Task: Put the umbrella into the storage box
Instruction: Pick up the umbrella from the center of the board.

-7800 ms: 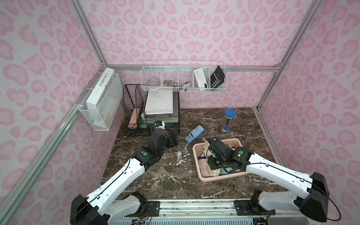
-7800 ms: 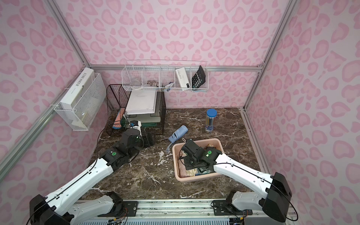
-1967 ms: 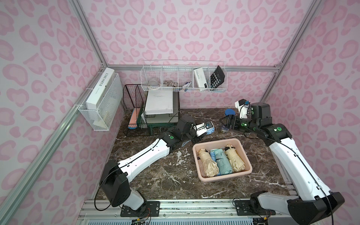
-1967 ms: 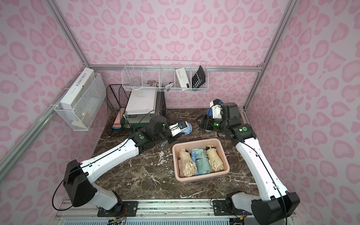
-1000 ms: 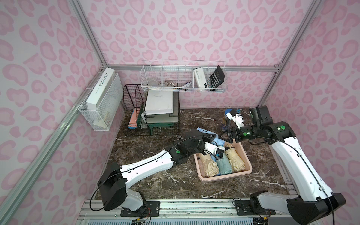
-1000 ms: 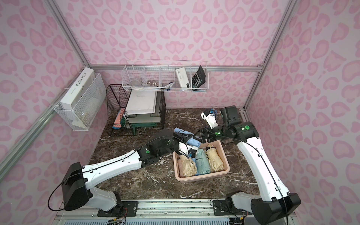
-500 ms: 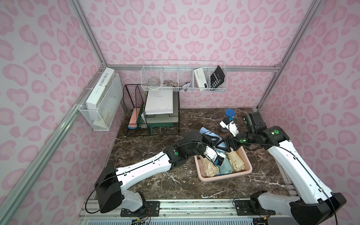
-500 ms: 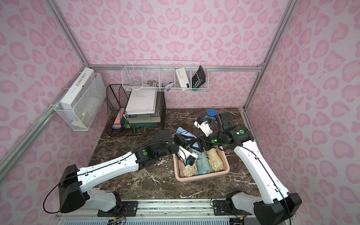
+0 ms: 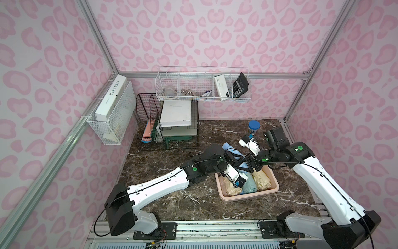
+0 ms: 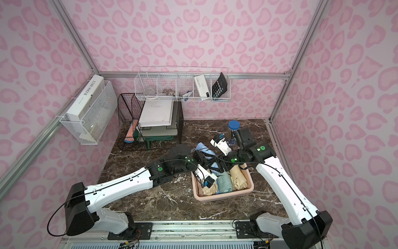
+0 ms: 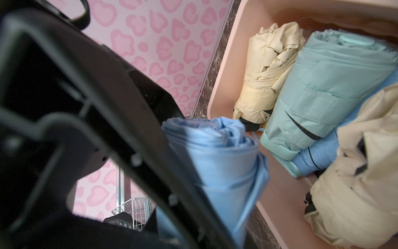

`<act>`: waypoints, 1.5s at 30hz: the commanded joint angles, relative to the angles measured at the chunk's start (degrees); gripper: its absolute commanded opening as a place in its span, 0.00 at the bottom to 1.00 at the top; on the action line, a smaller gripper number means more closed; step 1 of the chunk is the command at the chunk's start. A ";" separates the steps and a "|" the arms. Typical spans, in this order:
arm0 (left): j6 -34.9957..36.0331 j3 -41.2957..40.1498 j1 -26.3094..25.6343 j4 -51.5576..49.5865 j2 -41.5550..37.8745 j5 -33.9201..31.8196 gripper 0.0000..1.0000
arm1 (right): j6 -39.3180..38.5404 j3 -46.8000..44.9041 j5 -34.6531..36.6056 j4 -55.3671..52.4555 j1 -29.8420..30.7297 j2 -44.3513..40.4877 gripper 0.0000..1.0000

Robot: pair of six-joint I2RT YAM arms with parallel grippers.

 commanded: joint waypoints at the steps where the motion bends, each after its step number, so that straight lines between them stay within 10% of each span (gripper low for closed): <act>1: 0.16 0.81 -0.05 5.85 -0.15 1.16 0.00 | -0.75 -0.74 2.21 -0.19 -0.02 0.02 0.57; 13: -0.96 0.90 -0.14 7.52 0.11 -1.32 0.00 | 2.06 -2.89 3.72 3.86 -0.03 -1.98 0.17; 29: -10.68 -4.52 -0.12 14.93 -2.31 -7.92 0.98 | 13.61 -10.66 7.04 11.94 -0.05 -7.74 0.00; 45: -28.74 -14.06 1.20 16.25 -12.71 -13.85 0.99 | 24.92 -13.47 12.58 5.84 1.63 -12.14 0.00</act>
